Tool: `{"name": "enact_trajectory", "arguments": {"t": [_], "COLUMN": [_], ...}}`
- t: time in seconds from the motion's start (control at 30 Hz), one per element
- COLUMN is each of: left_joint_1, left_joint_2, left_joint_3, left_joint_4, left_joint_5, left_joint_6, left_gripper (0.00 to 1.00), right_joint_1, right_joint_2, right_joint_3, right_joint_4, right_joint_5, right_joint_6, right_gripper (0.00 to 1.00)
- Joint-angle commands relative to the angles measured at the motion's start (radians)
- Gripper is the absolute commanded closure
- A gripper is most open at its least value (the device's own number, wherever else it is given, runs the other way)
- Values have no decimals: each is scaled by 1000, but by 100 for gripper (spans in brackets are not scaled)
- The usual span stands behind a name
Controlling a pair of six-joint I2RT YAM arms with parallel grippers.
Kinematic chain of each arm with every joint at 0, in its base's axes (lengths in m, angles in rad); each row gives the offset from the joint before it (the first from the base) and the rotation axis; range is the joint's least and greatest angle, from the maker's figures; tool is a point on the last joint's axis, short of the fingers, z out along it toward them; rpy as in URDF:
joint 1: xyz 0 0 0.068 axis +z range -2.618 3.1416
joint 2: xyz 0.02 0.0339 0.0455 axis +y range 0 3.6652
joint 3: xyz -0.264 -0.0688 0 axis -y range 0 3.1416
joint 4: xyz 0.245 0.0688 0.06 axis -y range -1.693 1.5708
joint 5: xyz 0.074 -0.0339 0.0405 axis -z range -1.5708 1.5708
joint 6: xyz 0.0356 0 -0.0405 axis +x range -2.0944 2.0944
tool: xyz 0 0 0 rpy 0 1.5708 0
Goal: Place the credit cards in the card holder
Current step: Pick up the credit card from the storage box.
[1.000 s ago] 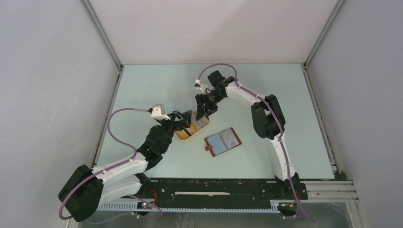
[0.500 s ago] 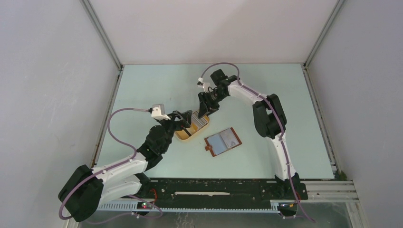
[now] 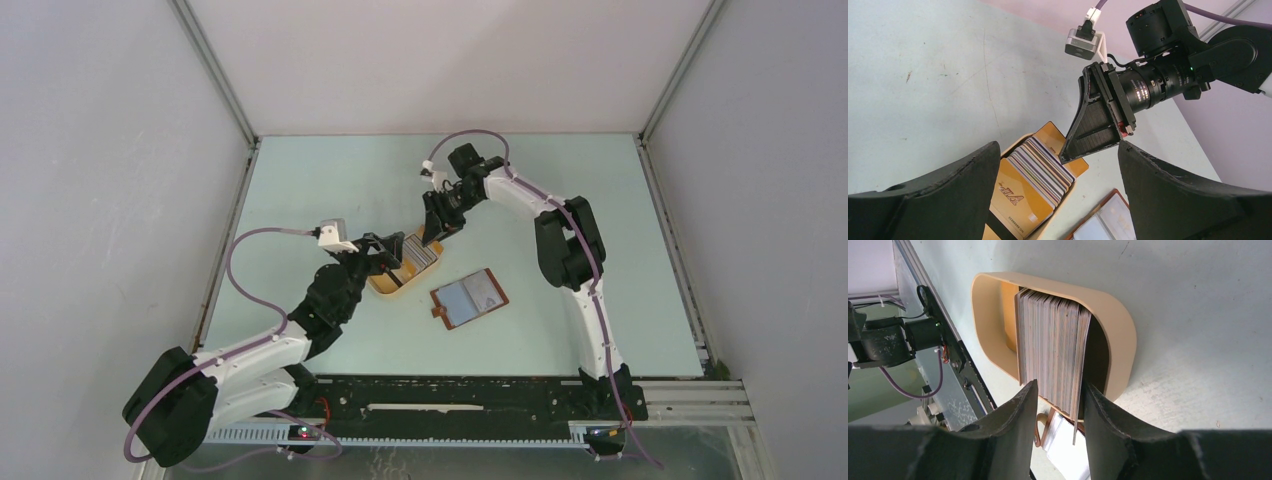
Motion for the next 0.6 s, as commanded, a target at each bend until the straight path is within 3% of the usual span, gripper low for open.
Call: {"name": "enact_trajectory", "arguments": {"t": [0.0,0.43,0.57], "left_joint_1": [6,5,5], "left_joint_2": [-16,-17,-18], "left_joint_3": [-20,-21,-20], "left_joint_4": [38,39,38], "left_joint_5": [0,1,1], "left_joint_6": [-3,-2,-3], "left_gripper": [8,8,8], "right_joint_1": [-7,-12,-11], "right_joint_2": [-12,-7,-5], "right_joint_3": [38,37,37], "right_joint_4": [-17,-19,-20], "right_joint_5": [-29,-23,-1], "right_joint_6": [12,12,5], "right_gripper": [54,58,64]}}
